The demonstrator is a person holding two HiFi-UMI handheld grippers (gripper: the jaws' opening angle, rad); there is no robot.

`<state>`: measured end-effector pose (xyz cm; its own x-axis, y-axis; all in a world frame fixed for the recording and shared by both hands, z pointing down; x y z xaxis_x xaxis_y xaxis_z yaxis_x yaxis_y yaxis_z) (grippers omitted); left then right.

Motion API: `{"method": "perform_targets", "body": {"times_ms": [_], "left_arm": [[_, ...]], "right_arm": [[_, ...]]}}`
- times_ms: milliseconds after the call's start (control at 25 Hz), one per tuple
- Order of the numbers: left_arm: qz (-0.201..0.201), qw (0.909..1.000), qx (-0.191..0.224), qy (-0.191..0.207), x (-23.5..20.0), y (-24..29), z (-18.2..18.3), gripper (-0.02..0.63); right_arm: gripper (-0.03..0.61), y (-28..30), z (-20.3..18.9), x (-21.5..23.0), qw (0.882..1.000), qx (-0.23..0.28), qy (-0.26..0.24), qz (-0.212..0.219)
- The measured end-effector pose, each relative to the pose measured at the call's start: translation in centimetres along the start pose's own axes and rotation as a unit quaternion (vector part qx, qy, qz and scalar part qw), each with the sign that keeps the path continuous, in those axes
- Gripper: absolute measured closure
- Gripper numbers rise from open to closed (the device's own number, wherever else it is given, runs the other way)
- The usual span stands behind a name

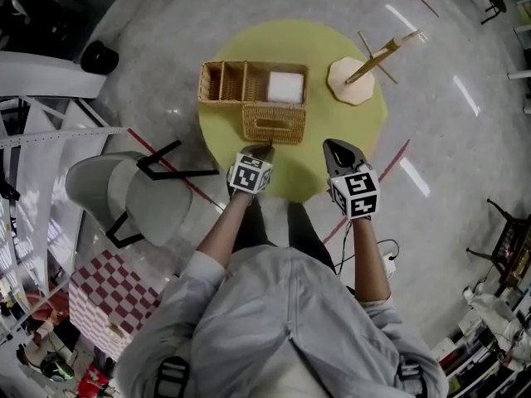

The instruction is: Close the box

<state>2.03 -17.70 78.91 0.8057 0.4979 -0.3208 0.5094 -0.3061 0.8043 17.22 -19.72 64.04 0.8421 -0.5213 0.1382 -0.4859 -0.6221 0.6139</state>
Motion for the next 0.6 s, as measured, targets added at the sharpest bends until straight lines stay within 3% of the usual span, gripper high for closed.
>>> {"method": "perform_targets", "body": {"times_ms": [240,600], "left_arm": [[-0.007,0.9985,0.043,-0.032,-0.4,-2.8,2.1,0.569],[-0.027,0.9957,0.087,-0.018,1.7,-8.6,6.5,0.569]], "right_arm": [[0.563,-0.2,1.6,-0.1,1.0,0.014,-0.002,-0.008],[0.563,-1.9,4.5,-0.6,0.999,0.046,-0.007,-0.027]]}}
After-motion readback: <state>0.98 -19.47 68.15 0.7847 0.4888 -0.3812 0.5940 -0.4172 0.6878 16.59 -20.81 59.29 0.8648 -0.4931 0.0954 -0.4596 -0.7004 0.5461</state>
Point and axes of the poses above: the fingertips, and each gripper's own axes: y forward along the fingers, x to its right, z out of its top, the point moved 2 cm from there along -y, backward along the fingers, and after that the axes turned 2 degrees about -y, right-handed, at the moved point
